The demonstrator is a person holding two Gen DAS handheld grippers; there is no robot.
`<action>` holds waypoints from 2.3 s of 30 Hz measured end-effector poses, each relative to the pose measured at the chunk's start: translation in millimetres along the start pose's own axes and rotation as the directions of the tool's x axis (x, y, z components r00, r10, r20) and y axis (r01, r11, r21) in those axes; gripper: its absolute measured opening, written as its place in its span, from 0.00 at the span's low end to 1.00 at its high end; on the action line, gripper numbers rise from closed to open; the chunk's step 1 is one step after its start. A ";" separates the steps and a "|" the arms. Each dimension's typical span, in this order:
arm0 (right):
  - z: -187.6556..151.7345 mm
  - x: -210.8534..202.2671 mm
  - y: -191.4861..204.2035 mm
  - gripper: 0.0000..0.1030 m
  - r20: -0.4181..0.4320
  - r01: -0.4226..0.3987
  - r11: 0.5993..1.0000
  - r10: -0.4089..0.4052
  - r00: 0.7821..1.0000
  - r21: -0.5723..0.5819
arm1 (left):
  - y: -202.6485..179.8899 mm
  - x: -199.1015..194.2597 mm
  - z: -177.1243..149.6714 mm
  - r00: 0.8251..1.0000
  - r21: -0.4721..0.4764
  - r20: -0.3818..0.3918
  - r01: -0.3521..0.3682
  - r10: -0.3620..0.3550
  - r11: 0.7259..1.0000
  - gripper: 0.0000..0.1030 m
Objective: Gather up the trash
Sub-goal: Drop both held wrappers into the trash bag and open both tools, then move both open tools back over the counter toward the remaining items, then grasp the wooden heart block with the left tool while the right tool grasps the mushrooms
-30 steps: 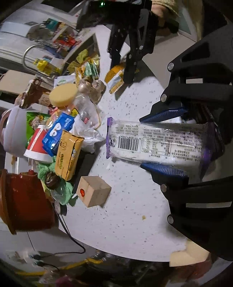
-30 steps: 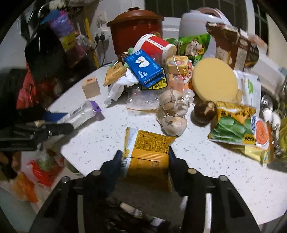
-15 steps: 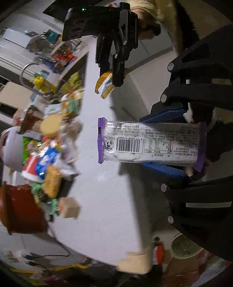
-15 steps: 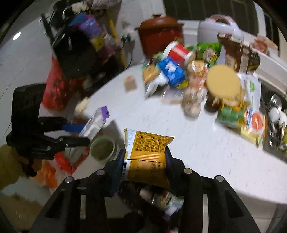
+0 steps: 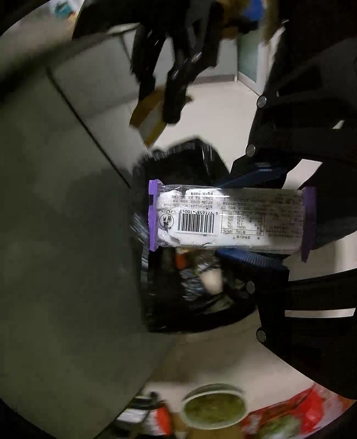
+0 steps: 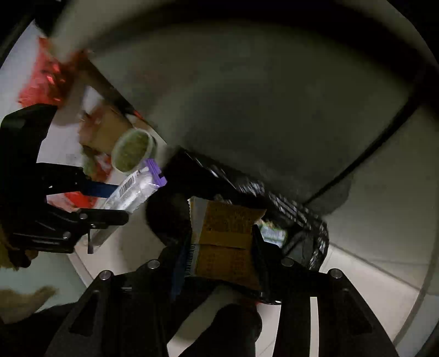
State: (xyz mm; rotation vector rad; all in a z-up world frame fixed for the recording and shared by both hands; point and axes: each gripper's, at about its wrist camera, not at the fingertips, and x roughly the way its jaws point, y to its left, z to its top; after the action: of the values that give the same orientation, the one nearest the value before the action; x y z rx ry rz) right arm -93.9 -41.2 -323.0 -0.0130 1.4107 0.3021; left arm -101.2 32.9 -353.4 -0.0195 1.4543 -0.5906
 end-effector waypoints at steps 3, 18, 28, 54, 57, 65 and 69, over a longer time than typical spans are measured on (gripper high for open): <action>0.6 34.2 -15.2 0.63 -0.052 0.067 0.997 -0.065 0.997 0.036 | 23.0 50.0 4.9 0.991 -0.066 -0.092 -0.102 0.096 0.993 0.44; 26.1 -117.1 18.7 0.78 0.181 -0.075 0.994 0.089 0.979 -0.083 | -31.5 -82.8 1.3 0.972 0.034 0.152 -0.185 0.178 0.982 0.73; 124.0 -235.9 20.8 0.92 0.577 0.059 0.995 0.002 0.816 -0.086 | -54.9 -223.7 34.4 0.829 -0.103 0.517 -0.187 0.213 0.977 0.87; 137.1 -219.2 -20.3 0.40 0.485 -0.133 0.990 0.097 0.869 0.040 | 5.9 -262.8 171.2 0.714 -0.061 0.620 -0.369 0.325 0.927 0.87; 123.9 -228.4 -15.7 0.40 0.496 -0.166 0.985 0.122 0.860 0.044 | 8.3 -254.6 187.7 0.716 -0.052 0.605 -0.400 0.347 0.915 0.87; 116.6 -242.2 -7.9 0.40 0.521 -0.185 0.982 0.137 0.843 0.041 | 15.2 -243.2 193.0 0.764 0.006 0.587 -0.336 0.268 0.942 0.46; 116.5 -242.3 -7.0 0.40 0.520 -0.200 0.979 0.148 0.841 0.046 | 16.8 -250.1 180.3 0.768 -0.006 0.593 -0.297 0.242 0.955 0.46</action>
State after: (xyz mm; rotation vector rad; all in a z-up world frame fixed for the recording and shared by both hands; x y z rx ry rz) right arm -10.6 -74.5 -69.5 0.2641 0.8877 0.3553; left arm 72.5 83.7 -103.3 0.0715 0.7976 -0.3599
